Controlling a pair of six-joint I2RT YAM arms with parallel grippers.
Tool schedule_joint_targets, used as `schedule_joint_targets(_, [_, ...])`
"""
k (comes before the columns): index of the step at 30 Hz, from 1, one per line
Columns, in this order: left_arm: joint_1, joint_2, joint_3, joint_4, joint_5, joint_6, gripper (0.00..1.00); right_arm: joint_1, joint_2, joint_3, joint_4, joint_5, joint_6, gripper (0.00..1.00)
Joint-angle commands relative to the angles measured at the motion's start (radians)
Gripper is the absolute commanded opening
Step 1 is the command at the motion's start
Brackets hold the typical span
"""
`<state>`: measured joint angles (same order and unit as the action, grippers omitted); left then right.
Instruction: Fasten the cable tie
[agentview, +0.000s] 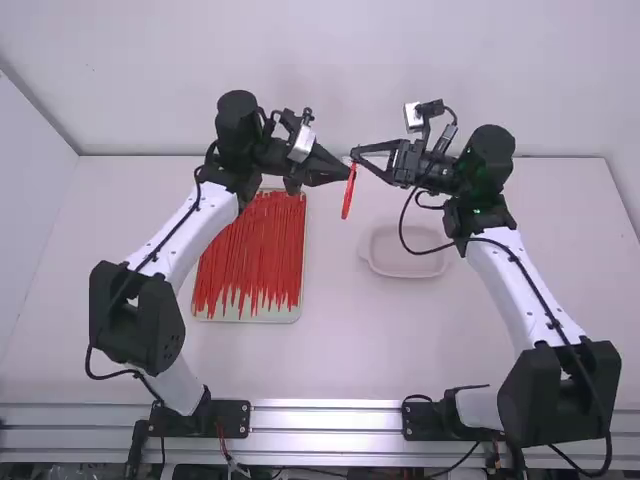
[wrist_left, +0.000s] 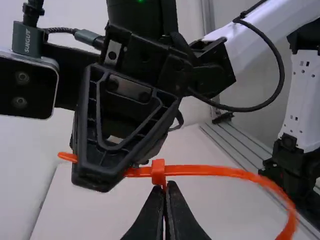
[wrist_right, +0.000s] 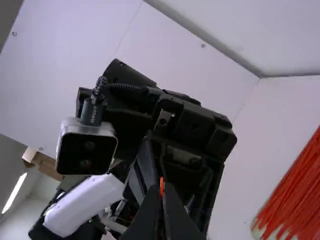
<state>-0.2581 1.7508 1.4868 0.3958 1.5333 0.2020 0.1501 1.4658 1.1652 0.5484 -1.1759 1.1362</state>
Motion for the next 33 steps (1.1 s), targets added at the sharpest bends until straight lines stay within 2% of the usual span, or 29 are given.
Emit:
schedule_joint_targets(1, [0.0, -0.012, -0.002, 0.001, 0.018, 0.008, 0.02, -0.002, -0.002, -0.001, -0.001, -0.004, 0.001, 0.0])
schedule_joint_targets(8, [0.0, -0.012, -0.024, 0.001, -0.01, 0.008, 0.02, -0.017, -0.002, -0.001, 0.012, -0.006, 0.001, 0.0])
schedule_joint_targets(15, [0.002, -0.012, -0.089, 0.003, -0.033, 0.004, 0.02, -0.02, -0.002, -0.001, 0.145, -0.008, 0.082, 0.0])
schedule_joint_targets(25, [0.002, -0.012, -0.235, 0.004, -0.039, 0.004, 0.02, -0.041, -0.002, -0.001, 0.266, -0.002, 0.156, 0.0])
schedule_joint_targets(33, [0.002, -0.012, -0.371, 0.005, -0.083, -0.038, 0.02, -0.065, -0.002, 0.0, 0.261, -0.002, 0.178, 0.0])
